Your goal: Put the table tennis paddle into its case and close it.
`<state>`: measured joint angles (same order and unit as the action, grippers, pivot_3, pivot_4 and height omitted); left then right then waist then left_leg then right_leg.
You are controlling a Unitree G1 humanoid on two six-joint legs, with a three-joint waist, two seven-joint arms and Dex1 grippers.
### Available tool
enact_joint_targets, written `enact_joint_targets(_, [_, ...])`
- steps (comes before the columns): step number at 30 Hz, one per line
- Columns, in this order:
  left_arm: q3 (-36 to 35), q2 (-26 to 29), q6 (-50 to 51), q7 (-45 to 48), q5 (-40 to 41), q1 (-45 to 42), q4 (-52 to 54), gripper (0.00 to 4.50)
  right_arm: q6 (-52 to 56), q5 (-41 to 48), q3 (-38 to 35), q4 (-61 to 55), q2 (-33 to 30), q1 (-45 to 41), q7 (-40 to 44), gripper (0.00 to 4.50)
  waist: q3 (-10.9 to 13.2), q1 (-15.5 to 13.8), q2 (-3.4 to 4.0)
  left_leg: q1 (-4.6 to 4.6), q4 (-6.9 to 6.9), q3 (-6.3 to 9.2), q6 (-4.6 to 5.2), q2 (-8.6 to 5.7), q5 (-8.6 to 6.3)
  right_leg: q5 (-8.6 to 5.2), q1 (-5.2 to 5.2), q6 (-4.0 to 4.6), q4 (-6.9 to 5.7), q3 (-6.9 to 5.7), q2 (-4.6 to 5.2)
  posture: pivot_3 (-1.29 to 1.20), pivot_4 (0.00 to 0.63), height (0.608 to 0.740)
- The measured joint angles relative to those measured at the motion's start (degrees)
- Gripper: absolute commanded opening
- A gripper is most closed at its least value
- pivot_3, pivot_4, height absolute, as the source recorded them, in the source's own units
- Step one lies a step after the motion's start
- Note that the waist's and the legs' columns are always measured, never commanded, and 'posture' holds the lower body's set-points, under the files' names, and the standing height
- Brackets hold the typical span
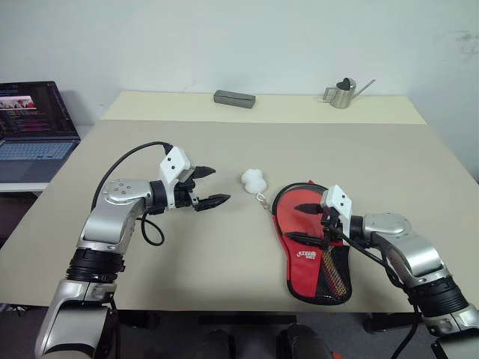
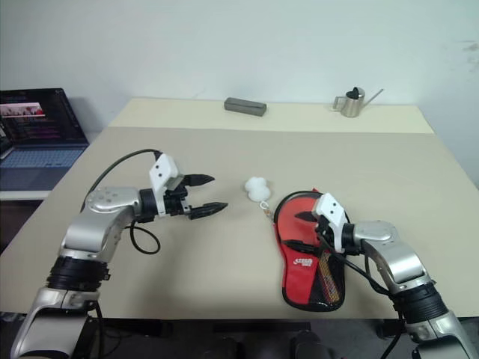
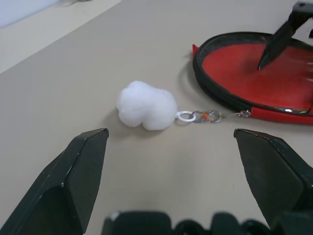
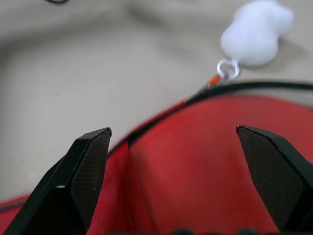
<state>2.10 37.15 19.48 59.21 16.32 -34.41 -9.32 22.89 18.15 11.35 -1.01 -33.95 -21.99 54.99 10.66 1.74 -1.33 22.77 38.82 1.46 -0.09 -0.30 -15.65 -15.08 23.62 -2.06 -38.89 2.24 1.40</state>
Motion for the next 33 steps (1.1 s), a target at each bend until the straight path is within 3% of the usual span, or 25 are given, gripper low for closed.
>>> enact_joint_targets(10, [0.28, -1.69, 0.59, -3.06, -2.00, -1.23, -2.62, 4.48, -1.45, -1.46, 0.20, 1.68, 0.76, 0.20, 0.79, 4.50, 0.00, -0.01, 0.00, -0.14, 0.01, 0.00, 0.00, 0.00, 0.00, 0.00, -0.10, 0.00, -0.05, -0.01, -0.01, 0.00, 0.150, 0.740])
enact_joint_targets(19, [1.06, -4.84, 8.07, -4.86, -2.09, -3.22, -4.83, 4.48, -1.00, -1.69, 0.12, 1.54, 1.24, 0.20, 0.82, 4.50, -0.01, 0.05, -0.01, -0.15, 0.03, 0.01, 0.00, 0.00, 0.00, 0.00, -0.12, 0.00, -0.07, -0.03, -0.02, 0.00, 0.150, 0.740])
enact_joint_targets(25, [0.97, -11.34, 8.94, -13.28, -3.75, -8.30, -12.72, 4.48, -0.51, -1.75, 0.49, 1.35, 2.34, 0.02, 0.77, 4.50, -0.02, -0.02, -0.02, -0.19, 0.06, 0.01, -0.01, -0.01, 0.00, 0.01, -0.15, 0.00, -0.09, -0.04, -0.01, 0.00, 0.150, 0.740])
enact_joint_targets(33, [1.09, -17.46, 8.92, -17.60, -5.06, -13.18, -22.91, 4.48, -0.04, -1.82, 0.72, 1.19, 3.18, -0.18, 0.35, 4.50, -0.02, 0.07, -0.03, -0.19, 0.06, 0.00, -0.01, -0.03, 0.00, 0.01, -0.15, 0.00, -0.09, -0.04, -0.02, 0.00, 0.150, 0.740])
